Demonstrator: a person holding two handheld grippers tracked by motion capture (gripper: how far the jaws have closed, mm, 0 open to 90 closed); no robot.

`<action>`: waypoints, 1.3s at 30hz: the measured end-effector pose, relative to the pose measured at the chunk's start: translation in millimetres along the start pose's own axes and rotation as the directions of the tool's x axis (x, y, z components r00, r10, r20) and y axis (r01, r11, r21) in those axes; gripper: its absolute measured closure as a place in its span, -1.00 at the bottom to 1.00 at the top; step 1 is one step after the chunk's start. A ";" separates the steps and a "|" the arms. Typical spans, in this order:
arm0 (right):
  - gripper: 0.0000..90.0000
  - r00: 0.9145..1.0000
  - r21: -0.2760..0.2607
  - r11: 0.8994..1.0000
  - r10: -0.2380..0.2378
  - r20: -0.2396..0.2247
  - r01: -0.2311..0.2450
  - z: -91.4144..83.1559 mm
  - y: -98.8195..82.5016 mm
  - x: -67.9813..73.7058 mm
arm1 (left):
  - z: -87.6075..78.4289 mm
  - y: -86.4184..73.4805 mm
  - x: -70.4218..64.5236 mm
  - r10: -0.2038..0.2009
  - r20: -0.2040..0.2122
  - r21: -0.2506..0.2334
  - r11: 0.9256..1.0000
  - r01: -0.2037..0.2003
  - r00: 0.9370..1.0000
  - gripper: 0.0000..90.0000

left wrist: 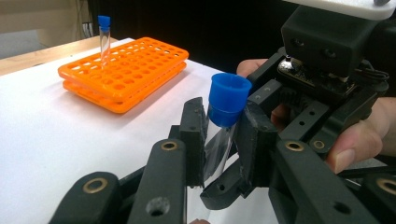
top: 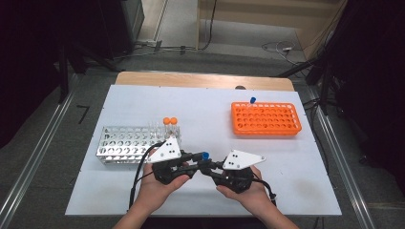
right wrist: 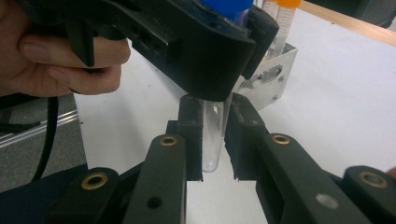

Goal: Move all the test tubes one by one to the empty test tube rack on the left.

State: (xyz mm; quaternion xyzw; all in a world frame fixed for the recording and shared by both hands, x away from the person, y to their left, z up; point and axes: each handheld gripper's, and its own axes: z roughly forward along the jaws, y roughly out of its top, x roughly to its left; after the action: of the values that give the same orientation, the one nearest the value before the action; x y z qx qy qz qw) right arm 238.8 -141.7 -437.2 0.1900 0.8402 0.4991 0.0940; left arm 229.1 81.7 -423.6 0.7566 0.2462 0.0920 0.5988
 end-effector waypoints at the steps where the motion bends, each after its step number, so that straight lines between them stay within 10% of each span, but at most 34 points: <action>1: 0.67 1.000 -0.001 1.000 0.004 -0.006 -0.004 -0.1 0.0 -0.2 | -0.7 0.1 0.1 0.005 -0.004 0.000 1.000 -0.005 1.000 0.68; 8: 0.62 1.000 -0.002 1.000 0.010 -0.016 -0.010 -0.7 -0.6 -2.1 | -2.4 1.0 0.9 0.010 -0.013 0.000 1.000 -0.010 1.000 0.71; 26: -0.84 0.998 -0.002 0.999 0.054 -0.010 -0.054 -25.0 -14.9 -27.6 | -30.6 7.6 19.5 -0.006 -0.112 -0.041 0.999 0.002 0.994 0.71; 39: -1.00 0.993 -0.018 0.994 0.108 0.041 -0.107 -60.9 -36.0 -58.0 | -60.4 10.9 41.0 -0.033 -0.206 -0.071 0.997 0.018 0.978 0.71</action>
State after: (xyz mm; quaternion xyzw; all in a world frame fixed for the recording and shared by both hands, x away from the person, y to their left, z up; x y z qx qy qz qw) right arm 262.3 -230.1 -441.0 0.2447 0.8227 0.5058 0.0860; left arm 241.1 151.8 -403.5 0.7185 0.3135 0.1710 0.5969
